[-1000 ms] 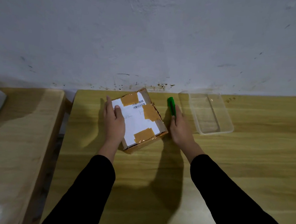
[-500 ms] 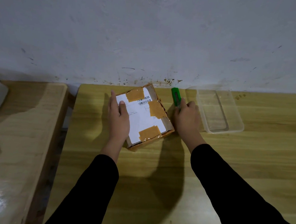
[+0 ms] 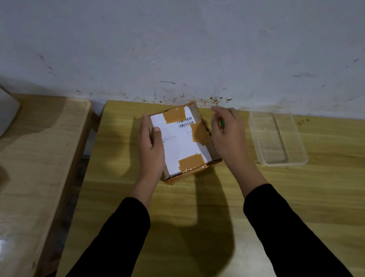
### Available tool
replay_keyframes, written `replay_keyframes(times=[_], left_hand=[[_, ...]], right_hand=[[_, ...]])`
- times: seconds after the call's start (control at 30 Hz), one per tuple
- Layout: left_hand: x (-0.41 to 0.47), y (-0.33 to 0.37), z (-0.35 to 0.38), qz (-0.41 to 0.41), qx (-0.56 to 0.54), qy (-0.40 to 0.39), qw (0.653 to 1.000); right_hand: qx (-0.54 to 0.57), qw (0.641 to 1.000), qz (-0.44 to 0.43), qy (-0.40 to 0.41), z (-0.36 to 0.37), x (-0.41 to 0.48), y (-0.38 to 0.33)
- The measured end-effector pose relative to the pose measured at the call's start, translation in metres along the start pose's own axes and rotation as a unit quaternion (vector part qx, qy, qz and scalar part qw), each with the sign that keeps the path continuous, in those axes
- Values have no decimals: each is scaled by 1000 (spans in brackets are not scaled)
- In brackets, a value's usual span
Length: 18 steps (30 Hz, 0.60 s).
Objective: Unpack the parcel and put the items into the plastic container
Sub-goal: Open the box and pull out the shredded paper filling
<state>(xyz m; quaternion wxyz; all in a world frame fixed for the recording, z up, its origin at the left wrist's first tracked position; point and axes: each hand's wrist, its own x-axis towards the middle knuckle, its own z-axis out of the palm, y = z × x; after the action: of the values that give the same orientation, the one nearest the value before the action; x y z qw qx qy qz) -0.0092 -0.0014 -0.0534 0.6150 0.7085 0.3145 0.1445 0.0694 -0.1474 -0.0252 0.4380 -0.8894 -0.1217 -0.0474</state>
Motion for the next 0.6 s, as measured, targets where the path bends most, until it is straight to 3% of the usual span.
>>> replay_keyframes(times=[0.1,0.23,0.43,0.5,0.6], left_hand=[[-34,-1,-10,-25,-59,-15,998],[-83,-18,-20,-23,-50,-95,994],[-93,-33,-35,3,9,-115,993],[-100,-34,-45,9,22,-83,996],[-107,-37,-57,-18,-8,25,999]], right_hand=[[22,994,-19,-109,14,24,-15],[17,973,21,-231,33,47,-10],[20,977,53,-203,26,35,-1],[12,980,63,-191,18,22,2],[-2,981,70,-181,5,-7,9]])
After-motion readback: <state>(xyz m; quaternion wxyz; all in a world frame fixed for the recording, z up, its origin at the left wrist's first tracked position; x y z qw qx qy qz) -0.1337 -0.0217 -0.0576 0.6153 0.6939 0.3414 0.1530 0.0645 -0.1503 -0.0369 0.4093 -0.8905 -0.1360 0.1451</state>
